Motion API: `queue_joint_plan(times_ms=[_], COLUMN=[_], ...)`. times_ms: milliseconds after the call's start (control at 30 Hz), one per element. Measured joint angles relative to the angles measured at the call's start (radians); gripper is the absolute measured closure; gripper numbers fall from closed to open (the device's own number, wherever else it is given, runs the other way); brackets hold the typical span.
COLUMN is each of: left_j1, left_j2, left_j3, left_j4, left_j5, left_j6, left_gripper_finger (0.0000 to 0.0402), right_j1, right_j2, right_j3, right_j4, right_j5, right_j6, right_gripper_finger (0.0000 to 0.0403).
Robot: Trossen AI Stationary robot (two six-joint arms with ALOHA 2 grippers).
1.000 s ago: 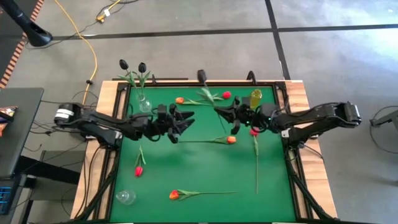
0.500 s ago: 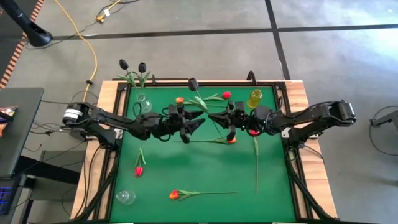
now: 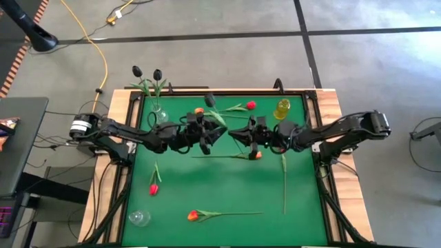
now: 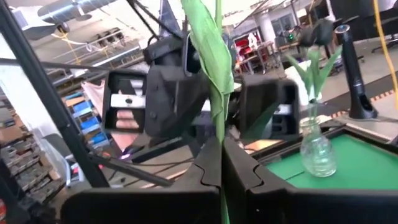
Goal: Sort flowers into vase by color
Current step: Put the black flower into the top transparent vase
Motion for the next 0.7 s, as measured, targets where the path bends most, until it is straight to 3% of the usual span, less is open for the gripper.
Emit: queue_joint_plan(times_ms=[333,700], left_j1=[0.000,-0.001], left_j2=[-0.001,-0.001], left_j3=[0.001,0.001], left_j4=[-0.026,-0.028], left_j5=[0.003,0.030], left_j6=[-0.004,-0.032], left_gripper_finger=[0.0219,0.0295], right_j1=[0.005,-0.001], right_j2=[0.084,0.077], right_j3=[0.059,0.059], right_j4=[0.058,0.051], right_j5=[0.003,0.002], right_j6=[-0.018,-0.027], right_gripper_finger=[0.0380,0.0380])
